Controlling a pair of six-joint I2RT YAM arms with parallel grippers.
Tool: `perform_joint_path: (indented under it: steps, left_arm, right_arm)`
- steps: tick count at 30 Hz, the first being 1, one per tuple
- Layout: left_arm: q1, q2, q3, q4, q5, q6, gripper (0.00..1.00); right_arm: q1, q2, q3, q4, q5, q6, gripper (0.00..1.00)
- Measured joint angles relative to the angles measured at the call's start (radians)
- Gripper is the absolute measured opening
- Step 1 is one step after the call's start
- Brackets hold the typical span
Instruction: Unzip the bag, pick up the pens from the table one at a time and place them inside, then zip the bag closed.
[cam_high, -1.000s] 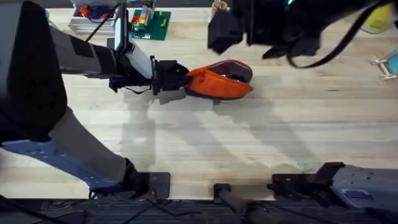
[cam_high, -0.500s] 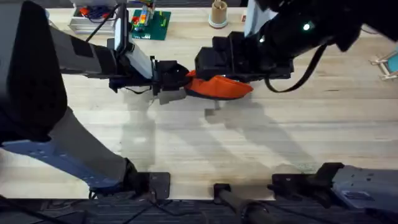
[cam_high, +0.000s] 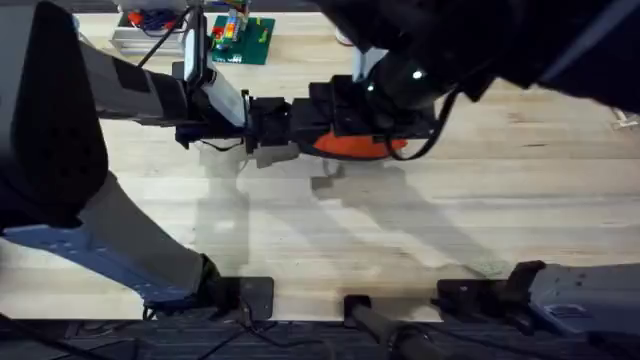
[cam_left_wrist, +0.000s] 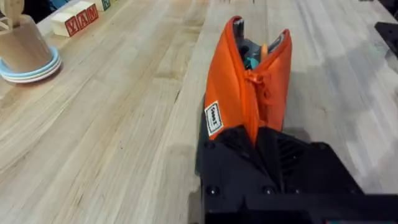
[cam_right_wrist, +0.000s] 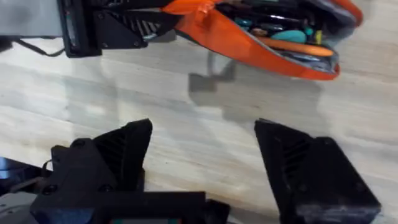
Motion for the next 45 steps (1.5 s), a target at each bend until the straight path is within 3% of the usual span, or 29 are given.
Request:
perform_joint_path:
  steps: [7,30,45]
  left_arm:
    - [0.0,0.0,0.0,0.0,0.0,0.0,0.042]
    - [0.0,0.0,0.0,0.0,0.0,0.0,0.042]
    - [0.0,0.0,0.0,0.0,0.0,0.0,0.042]
  right_arm:
    - [0.021,0.03,-0.001,0.029,0.007,0.028,0.995]
    - [0.05,0.143,-0.001,0.097,0.196,0.116,0.996]
    - [0.05,0.166,-0.003,0.181,0.21,0.119,0.995]
